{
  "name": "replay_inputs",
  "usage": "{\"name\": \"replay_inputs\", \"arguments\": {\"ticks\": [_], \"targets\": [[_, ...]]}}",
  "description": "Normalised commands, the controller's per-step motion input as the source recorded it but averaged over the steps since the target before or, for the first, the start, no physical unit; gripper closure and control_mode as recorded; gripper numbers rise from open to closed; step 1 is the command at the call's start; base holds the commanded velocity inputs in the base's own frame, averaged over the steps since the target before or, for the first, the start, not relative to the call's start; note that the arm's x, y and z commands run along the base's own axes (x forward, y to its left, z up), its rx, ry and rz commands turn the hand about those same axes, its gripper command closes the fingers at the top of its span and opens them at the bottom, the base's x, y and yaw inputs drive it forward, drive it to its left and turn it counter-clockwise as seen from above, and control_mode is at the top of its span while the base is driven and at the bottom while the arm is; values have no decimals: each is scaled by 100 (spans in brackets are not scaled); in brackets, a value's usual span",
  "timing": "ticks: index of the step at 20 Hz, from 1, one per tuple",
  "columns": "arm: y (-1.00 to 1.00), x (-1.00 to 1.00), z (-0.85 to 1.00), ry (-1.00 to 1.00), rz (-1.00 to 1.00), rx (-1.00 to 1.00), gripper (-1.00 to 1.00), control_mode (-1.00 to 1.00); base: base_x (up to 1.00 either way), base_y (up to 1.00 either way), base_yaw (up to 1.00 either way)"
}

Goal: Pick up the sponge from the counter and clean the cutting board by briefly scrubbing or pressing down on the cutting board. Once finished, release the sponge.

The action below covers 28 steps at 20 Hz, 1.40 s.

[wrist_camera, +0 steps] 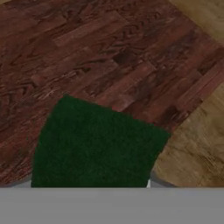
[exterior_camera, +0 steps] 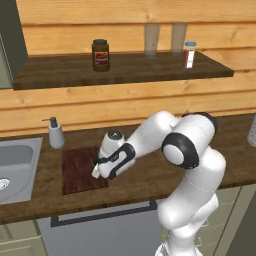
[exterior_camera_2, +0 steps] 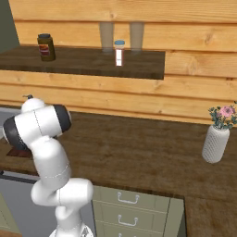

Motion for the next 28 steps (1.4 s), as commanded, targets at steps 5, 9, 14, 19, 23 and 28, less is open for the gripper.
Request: {"name": "replay_inputs", "arguments": {"ticks": [5,9,14,19,23,28], "targets": [[0,80,1,2,-2,-11,100,-100,0,0,0],[0,95,0,5,0,-1,100,-100,0,0,0],[-17,27,-5,-1,0,1,100,-100,0,0,0],[-58,-23,1,-7,-2,0,100,-100,0,0,0],[-84,-54,4,-4,-1,1,100,-100,0,0,0],[-67,-1,3,0,0,3,100,-100,0,0,0]]}}
